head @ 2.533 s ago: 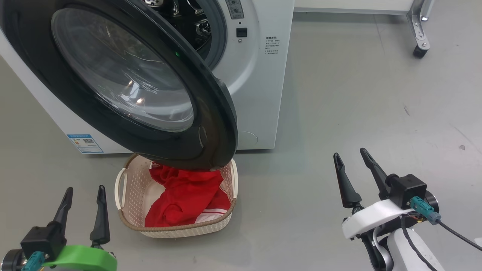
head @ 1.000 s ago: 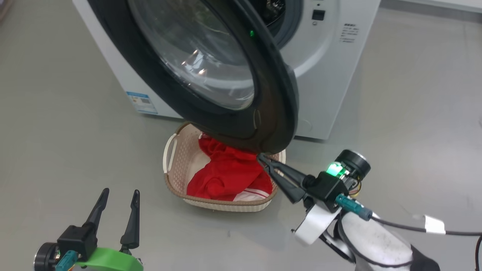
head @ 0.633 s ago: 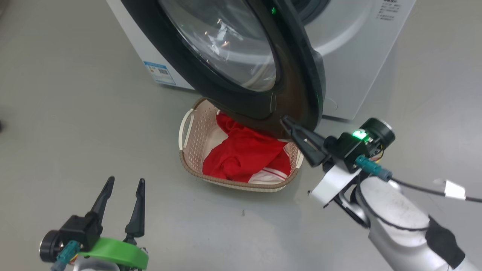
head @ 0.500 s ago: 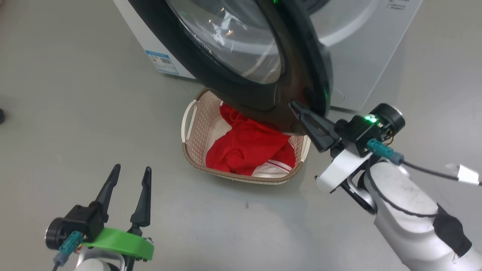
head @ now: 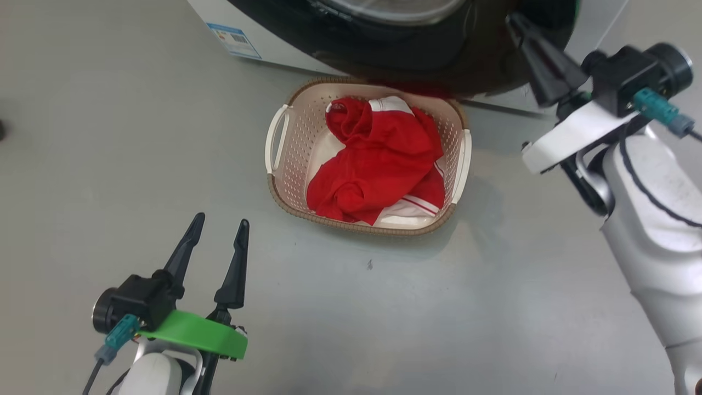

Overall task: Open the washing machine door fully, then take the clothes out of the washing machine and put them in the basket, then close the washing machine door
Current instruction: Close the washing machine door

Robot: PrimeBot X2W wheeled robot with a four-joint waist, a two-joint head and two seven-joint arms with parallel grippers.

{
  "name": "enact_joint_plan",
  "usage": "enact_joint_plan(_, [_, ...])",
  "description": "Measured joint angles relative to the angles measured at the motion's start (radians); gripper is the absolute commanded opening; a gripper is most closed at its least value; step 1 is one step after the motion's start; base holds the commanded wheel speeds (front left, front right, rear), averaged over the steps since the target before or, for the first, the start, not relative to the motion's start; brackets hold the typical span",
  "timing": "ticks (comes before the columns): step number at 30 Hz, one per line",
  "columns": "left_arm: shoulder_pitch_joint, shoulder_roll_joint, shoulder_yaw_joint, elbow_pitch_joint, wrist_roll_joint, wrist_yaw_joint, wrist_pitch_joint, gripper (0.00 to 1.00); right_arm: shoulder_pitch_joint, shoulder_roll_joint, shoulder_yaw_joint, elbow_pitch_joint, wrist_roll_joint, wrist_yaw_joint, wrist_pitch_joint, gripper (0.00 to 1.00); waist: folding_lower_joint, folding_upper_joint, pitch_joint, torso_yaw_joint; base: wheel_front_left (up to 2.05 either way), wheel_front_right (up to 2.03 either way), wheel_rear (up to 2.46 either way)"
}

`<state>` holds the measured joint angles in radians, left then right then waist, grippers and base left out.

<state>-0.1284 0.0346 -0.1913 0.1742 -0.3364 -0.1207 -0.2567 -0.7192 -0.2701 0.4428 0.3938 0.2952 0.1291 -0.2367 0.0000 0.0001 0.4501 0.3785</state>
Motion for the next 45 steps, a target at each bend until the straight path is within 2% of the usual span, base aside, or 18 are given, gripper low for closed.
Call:
enact_joint_plan(12, [-0.075,-0.003,-0.049,-0.020,-0.040,-0.001,0.000,1.00,-0.223,-0.043,-0.054,0.081,-0.007,-0.016,0.004,0.00,0.0000,0.0000,0.096,0.020,0.00,0.00,0.00])
enact_joint_plan(22, [-0.120,-0.007,-0.071,-0.019,-0.065,-0.004,0.000,1.00,-0.301,-0.026,-0.061,0.164,-0.032,-0.018,-0.002,0.00,0.0000,0.0000,0.148,0.048,0.00,0.00,0.00])
enact_joint_plan(29, [-0.128,-0.008,-0.057,0.001,-0.064,-0.004,0.000,1.00,-0.262,-0.021,-0.042,0.227,-0.006,-0.017,-0.007,0.00,0.0000,0.0000,0.120,0.042,0.00,0.00,0.00])
enact_joint_plan(35, [-0.128,-0.008,-0.035,0.024,-0.047,-0.004,0.000,1.00,-0.153,0.007,-0.053,0.237,0.057,-0.017,-0.012,0.00,0.0000,0.0000,0.083,0.032,0.00,0.00,0.00])
enact_joint_plan(40, [-0.127,-0.008,0.009,0.041,-0.003,-0.003,0.000,1.00,-0.030,0.054,-0.074,0.238,0.101,-0.016,-0.015,0.00,0.0000,0.0000,0.032,0.005,0.00,0.00,0.00])
enact_joint_plan(41, [-0.127,-0.008,0.009,0.041,-0.003,-0.003,0.000,1.00,-0.030,0.054,-0.074,0.238,0.101,-0.016,-0.015,0.13,0.0000,0.0000,0.032,0.005,0.00,0.00,0.00])
enact_joint_plan(43, [-0.125,-0.008,0.028,0.046,0.017,0.002,0.000,1.00,0.006,0.065,-0.086,0.227,0.117,-0.016,-0.016,0.76,0.0000,0.0000,0.017,-0.010,0.00,0.00,0.00])
enact_joint_plan(44, [-0.124,-0.008,0.034,0.049,0.023,0.003,0.000,1.00,0.023,0.068,-0.090,0.217,0.118,-0.016,-0.015,1.00,0.0000,0.0000,0.009,-0.019,0.00,0.00,0.00])
enact_joint_plan(45, [-0.122,-0.008,0.041,0.051,0.024,0.004,0.000,1.00,0.039,0.072,-0.098,0.205,0.119,-0.016,-0.015,1.00,0.0000,0.0000,0.001,-0.028,0.00,0.00,0.00])
